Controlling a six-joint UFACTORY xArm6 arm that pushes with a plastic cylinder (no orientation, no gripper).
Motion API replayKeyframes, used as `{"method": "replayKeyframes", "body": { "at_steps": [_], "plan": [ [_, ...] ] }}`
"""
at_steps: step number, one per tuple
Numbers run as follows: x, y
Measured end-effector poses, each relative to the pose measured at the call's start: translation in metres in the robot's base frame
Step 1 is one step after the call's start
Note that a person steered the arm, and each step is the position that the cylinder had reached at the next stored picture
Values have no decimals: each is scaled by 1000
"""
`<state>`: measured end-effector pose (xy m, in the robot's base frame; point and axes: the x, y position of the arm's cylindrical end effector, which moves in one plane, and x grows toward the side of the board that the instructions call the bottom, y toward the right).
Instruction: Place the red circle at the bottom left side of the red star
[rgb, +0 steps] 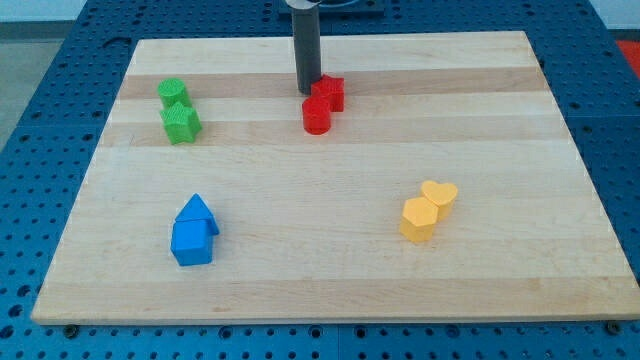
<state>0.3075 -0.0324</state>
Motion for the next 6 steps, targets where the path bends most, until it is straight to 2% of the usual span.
{"method": "replayKeyframes", "body": {
  "at_steps": [1, 2, 3, 4, 5, 6],
  "plan": [
    [-1, -1],
    [-24, 13],
    [-32, 78],
    [2, 115],
    [36, 90],
    [39, 32]
  ]
}}
